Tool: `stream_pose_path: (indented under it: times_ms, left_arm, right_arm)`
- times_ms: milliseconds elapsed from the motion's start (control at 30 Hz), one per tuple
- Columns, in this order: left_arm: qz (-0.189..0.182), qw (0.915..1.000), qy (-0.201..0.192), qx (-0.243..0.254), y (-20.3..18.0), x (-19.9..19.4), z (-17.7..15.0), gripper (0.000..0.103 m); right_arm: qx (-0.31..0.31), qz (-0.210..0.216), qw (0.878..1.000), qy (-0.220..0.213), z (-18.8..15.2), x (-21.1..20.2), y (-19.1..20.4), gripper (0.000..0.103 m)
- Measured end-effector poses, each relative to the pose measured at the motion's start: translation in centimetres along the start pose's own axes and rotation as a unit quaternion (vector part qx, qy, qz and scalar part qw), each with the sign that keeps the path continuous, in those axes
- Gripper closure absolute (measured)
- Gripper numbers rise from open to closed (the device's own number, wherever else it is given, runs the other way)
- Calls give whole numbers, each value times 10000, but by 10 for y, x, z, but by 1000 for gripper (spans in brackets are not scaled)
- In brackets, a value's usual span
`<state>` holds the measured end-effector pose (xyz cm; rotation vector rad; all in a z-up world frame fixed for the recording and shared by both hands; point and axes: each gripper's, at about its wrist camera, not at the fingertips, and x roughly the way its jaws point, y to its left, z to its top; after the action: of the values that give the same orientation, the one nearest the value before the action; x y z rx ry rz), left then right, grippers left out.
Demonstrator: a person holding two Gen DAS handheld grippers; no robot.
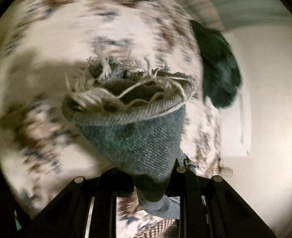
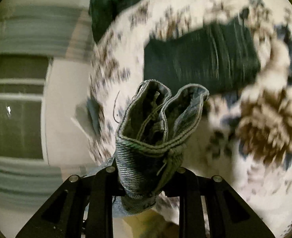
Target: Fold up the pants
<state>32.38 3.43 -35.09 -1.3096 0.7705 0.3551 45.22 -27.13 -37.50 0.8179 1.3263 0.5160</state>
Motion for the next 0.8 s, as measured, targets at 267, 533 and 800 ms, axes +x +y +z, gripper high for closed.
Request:
stream_pose_path:
  times_ms: [267,533,800]
  left_arm:
    - [-759,9866,854,1164,-124,146,55,85]
    - [-113,9600,1933,2022,-64,312,67,85]
    - [-32,9470,2278,2262,-21,317,69,81]
  right_arm:
    - [332,80,9854,-1666,101,-42,9,77]
    - [1139,-323,9674,-2238,107,28,-97,77]
    - [1420,-499,9603,-2351,81,57,-131,76]
